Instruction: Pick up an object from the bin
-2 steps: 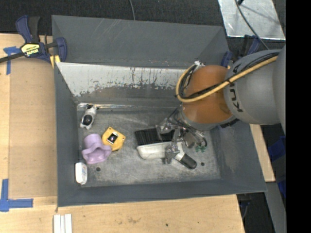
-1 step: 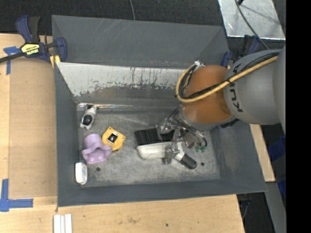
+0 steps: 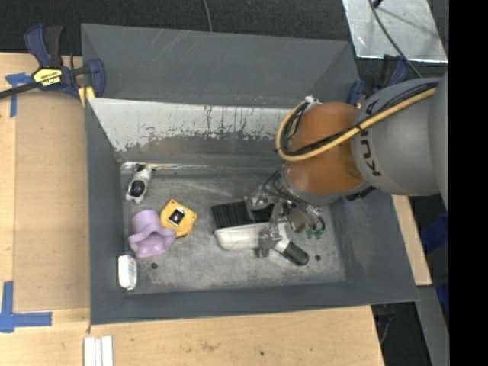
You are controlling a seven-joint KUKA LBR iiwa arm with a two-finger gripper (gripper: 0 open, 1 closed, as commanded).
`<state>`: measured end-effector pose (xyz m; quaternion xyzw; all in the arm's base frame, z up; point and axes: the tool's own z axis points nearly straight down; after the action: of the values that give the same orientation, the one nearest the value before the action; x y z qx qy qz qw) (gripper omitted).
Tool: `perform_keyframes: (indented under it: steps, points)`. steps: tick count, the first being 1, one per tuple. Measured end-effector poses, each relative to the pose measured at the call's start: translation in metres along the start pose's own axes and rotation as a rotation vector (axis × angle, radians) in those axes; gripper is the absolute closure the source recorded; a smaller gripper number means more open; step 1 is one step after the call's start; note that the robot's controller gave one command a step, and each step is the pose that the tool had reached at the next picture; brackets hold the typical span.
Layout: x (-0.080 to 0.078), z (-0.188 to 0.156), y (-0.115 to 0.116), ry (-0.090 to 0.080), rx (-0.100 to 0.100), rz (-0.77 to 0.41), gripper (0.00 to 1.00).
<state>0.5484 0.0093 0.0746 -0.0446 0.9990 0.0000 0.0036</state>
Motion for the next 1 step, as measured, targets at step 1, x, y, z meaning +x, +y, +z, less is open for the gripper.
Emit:
perform_keyframes:
  steps: [1]
  points:
    - [0.0000,0.0000,0.0000,0.000,0.000,0.000,1.00]
